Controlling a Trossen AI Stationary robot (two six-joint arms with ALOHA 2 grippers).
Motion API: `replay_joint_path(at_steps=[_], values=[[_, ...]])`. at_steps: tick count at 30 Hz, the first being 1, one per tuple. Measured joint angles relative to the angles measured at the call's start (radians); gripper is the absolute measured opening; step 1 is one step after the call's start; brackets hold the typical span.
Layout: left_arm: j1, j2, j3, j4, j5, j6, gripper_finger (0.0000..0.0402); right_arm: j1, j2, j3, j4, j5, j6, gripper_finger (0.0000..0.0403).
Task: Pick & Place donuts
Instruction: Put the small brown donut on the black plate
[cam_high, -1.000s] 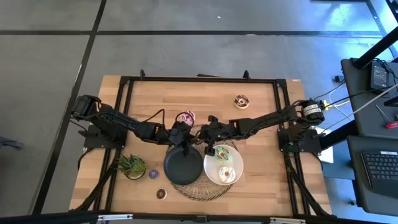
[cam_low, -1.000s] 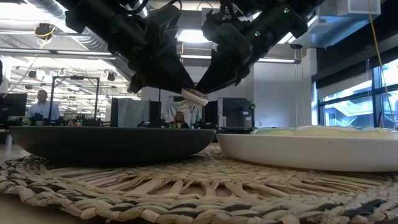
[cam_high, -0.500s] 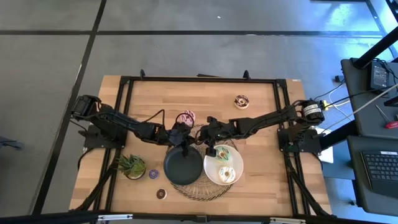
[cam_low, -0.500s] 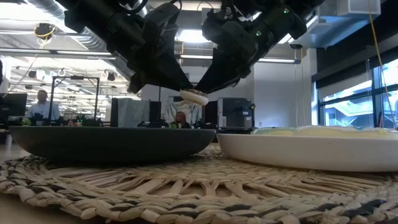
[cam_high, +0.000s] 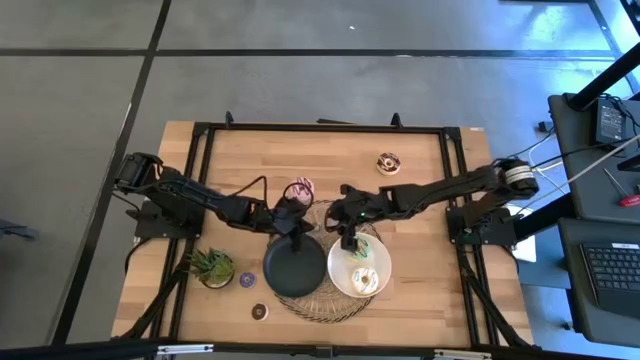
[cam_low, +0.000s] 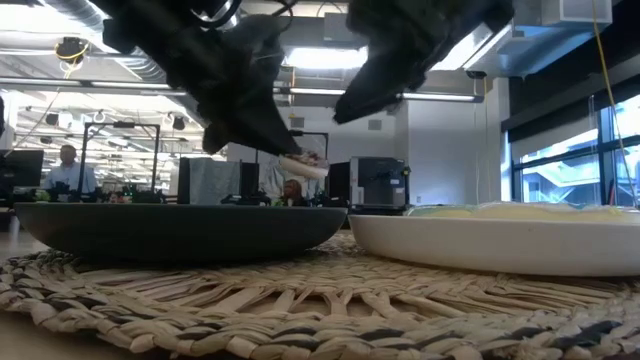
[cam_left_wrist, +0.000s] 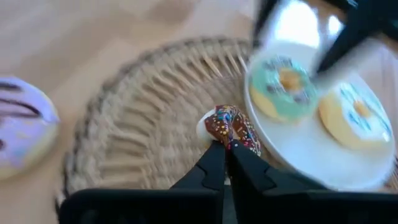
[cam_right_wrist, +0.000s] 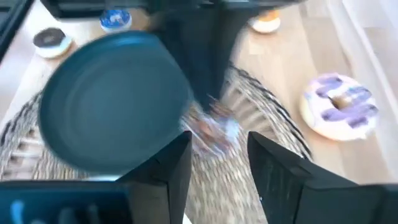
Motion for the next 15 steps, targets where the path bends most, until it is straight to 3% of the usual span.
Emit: replay_joint_path(at_steps=[5, 9, 12, 15], values=[[-0.006, -0.003, 0.000, -0.064, 0.151, -0.025, 0.0009, 0.010, -0.072, 0.000, -0.124, 0.040, 0.023, 0.0163], [-0.040, -0.009, 0.000, -0.109, 0.265, -0.028, 0.0006, 0.028, -0.087, -0.001, -0.179, 0.144, 0.031, 0.0163], [-0.066, -0.026, 0.000, -0.167, 0.278, -0.057, 0.0006, 0.036, -0.088, -0.009, -0.181, 0.199, 0.032, 0.0163], [-0.090, -0.039, 0.000, -0.244, 0.217, -0.102, 0.0006, 0.037, -0.088, -0.016, -0.177, 0.207, 0.054, 0.0163]])
